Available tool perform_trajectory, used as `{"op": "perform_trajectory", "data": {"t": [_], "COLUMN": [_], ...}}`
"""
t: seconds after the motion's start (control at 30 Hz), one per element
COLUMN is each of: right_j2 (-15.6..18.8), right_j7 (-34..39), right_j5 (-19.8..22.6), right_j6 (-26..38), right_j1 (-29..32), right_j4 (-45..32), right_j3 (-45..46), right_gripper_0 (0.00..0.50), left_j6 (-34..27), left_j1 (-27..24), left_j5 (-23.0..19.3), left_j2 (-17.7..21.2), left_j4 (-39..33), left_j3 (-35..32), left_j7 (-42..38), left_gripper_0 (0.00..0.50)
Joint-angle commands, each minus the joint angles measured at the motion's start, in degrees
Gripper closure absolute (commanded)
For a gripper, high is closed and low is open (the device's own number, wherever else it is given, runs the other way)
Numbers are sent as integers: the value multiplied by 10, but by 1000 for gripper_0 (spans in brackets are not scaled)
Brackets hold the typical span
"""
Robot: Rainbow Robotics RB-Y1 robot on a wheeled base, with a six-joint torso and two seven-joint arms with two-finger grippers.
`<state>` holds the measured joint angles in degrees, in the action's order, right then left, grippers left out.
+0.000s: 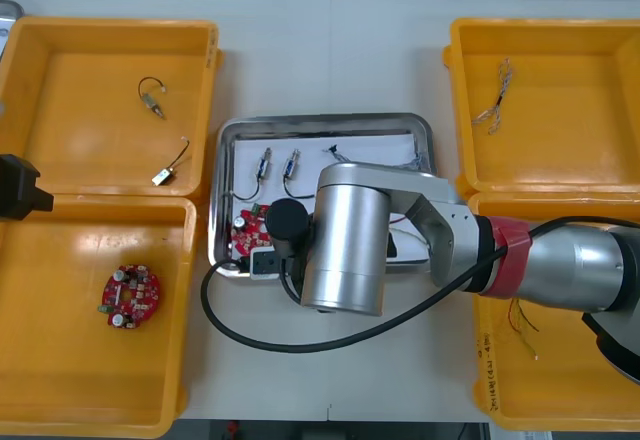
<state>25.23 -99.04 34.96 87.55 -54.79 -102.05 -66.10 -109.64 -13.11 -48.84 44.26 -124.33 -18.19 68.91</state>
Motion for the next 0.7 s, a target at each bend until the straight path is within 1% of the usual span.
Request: {"op": "perform_trajectory", "data": {"t": [0.03,0.2,0.47,0.53,0.57,0.6,0.63,0.7], "right_j2": [10,11,11,11,11,11,11,12], "right_j7": [-17,-26,-39,-41,-44,-44,-50,-56], "right_j5": [6,38,45,56,68,68,83,88], "right_j6": [-12,-29,-44,-49,-55,-55,-62,-67], "right_j1": [-47,-81,-117,-128,-136,-136,-150,-159], "right_j4": [21,61,98,109,118,118,133,142], "right_j3": [-8,-8,-7,-8,-8,-8,-8,-7], "right_gripper_0": [500,500,500,500,500,500,500,500], "left_j6": [-4,-4,-4,-4,-4,-4,-4,-4], "left_j1": [1,1,1,1,1,1,1,1], "left_j5": [-5,-5,-5,-5,-5,-5,-5,-5], "left_j2": [6,6,6,6,6,6,6,6], "left_j4": [-19,-19,-19,-19,-19,-19,-19,-19], "left_j3": [-17,-17,-17,-17,-17,-17,-17,-17], "left_j7": [38,38,38,38,38,38,38,38], "left_gripper_0": [0,0,0,0,0,0,0,0]}}
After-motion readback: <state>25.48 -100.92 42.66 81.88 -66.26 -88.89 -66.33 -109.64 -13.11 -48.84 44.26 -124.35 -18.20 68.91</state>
